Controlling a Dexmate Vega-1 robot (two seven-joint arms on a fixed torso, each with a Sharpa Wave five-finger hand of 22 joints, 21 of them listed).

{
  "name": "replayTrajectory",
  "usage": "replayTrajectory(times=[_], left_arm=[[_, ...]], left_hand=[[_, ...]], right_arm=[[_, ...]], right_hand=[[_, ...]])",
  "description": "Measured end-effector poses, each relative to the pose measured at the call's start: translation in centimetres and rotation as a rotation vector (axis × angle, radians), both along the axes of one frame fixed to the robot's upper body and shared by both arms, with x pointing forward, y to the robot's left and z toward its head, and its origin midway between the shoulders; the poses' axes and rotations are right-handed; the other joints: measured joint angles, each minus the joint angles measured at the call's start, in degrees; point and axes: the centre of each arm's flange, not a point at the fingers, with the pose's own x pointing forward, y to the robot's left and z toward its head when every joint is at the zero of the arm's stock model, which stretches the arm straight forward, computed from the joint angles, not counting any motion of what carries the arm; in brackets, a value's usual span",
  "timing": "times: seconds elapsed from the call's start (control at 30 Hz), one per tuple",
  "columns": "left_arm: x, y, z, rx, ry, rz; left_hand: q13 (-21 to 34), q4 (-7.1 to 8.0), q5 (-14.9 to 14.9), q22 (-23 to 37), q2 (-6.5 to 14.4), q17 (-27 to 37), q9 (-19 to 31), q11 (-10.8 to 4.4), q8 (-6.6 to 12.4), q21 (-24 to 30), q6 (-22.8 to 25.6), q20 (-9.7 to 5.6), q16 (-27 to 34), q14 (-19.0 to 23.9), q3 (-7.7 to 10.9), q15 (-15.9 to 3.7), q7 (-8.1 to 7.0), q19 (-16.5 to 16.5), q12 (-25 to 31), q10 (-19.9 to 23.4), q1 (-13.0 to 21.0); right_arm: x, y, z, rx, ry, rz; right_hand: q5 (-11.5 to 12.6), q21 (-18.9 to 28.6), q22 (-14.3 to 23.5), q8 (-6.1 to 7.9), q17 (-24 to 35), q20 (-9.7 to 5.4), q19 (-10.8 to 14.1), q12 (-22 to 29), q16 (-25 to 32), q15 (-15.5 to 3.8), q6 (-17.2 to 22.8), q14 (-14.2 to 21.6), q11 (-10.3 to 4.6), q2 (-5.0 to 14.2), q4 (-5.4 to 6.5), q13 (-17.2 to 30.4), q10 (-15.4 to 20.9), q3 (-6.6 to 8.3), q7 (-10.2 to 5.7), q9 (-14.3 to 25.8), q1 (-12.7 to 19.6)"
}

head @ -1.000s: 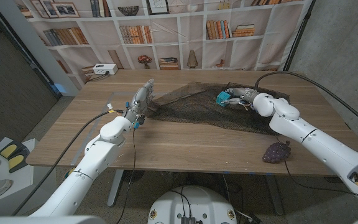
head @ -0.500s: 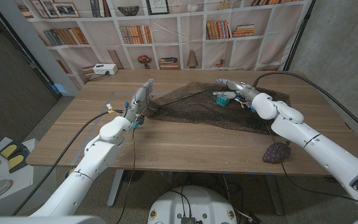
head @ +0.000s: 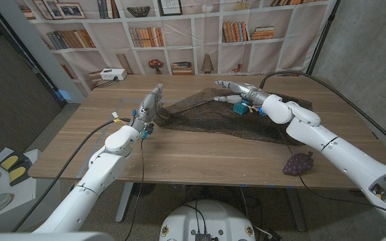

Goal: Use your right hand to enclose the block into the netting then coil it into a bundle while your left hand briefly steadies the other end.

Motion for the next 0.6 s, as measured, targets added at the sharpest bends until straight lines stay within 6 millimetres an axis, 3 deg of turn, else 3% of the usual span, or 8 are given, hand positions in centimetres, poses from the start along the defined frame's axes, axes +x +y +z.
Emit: replayTrajectory(times=[0.6], left_arm=[[-0.3, 1.0, 0.1, -0.006, -0.012, -0.001]], left_hand=[[0.0, 0.24, 0.0, -0.01, 0.0, -0.01, 0.0, 0.32, 0.0, 0.0, 0.24, 0.3, 0.0, 0.0, -0.23, 0.0, -0.22, 0.31, 0.45, 0.32, 0.0]], right_arm=[[-0.1, 6.2, 0.8, -0.176, -0.009, 0.066]], right_hand=[[0.22, 0.2, 0.0, 0.0, 0.16, -0.3, 0.3, 0.1, 0.0, -0.33, 0.21, 0.33, 0.0, 0.37, -0.15, 0.27, 0.0, 0.15, 0.22, -0.01, 0.37]])
